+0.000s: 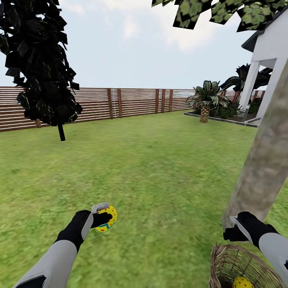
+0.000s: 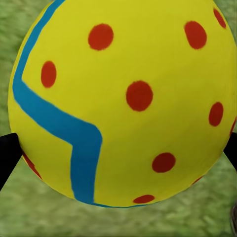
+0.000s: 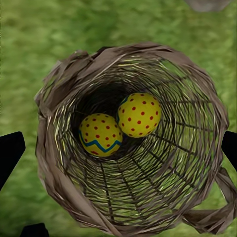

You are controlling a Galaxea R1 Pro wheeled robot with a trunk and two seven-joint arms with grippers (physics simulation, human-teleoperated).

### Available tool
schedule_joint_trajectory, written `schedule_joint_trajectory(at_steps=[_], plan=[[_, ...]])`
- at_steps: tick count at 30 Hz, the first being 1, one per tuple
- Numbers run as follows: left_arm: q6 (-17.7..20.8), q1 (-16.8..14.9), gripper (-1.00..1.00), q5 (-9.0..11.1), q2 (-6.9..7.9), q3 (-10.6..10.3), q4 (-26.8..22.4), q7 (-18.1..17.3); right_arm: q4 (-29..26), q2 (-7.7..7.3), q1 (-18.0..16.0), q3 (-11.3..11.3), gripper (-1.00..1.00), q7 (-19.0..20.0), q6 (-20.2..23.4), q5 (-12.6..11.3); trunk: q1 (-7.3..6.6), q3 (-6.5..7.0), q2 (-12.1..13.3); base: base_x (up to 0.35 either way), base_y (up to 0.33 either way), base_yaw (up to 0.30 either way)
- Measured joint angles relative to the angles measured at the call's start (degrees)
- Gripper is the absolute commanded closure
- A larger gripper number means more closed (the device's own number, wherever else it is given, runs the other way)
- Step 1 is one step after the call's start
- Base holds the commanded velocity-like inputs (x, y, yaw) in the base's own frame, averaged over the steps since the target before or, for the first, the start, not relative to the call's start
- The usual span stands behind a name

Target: Take the three Easter eggs out of the wicker basket on the lawn in the garden, then place them on the lawn next to a single tree (choose any tree) so that all three eggs are next to the same tree and none are left in the basket.

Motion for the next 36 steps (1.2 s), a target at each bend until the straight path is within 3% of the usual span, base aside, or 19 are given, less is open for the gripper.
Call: schedule_joint_trajectory(at_steps=[7,17,36], plan=[[-0.1,0.0,1.00,0.1,0.07,0.0,0.0,-0.1,0.0,0.08,0.0,0.0,-1.00,0.0,0.0,0.0,0.00,0.00,0.0,0.000,-0.164,0.000],[-0.1,0.0,1.00,0.2,-0.09,0.0,2.3,-0.1,0.0,0.00,0.0,-0.1,-1.00,0.0,0.0,0.0,0.00,0.00,0.0,0.000,-0.004,0.000],[-0.1,0.0,1.00,0.2,-0.02,0.1,2.4,-0.1,0.1,0.09,0.0,0.0,-1.00,0.0,0.0,0.0,0.00,0.00,0.0,0.000,0.004,0.000]])
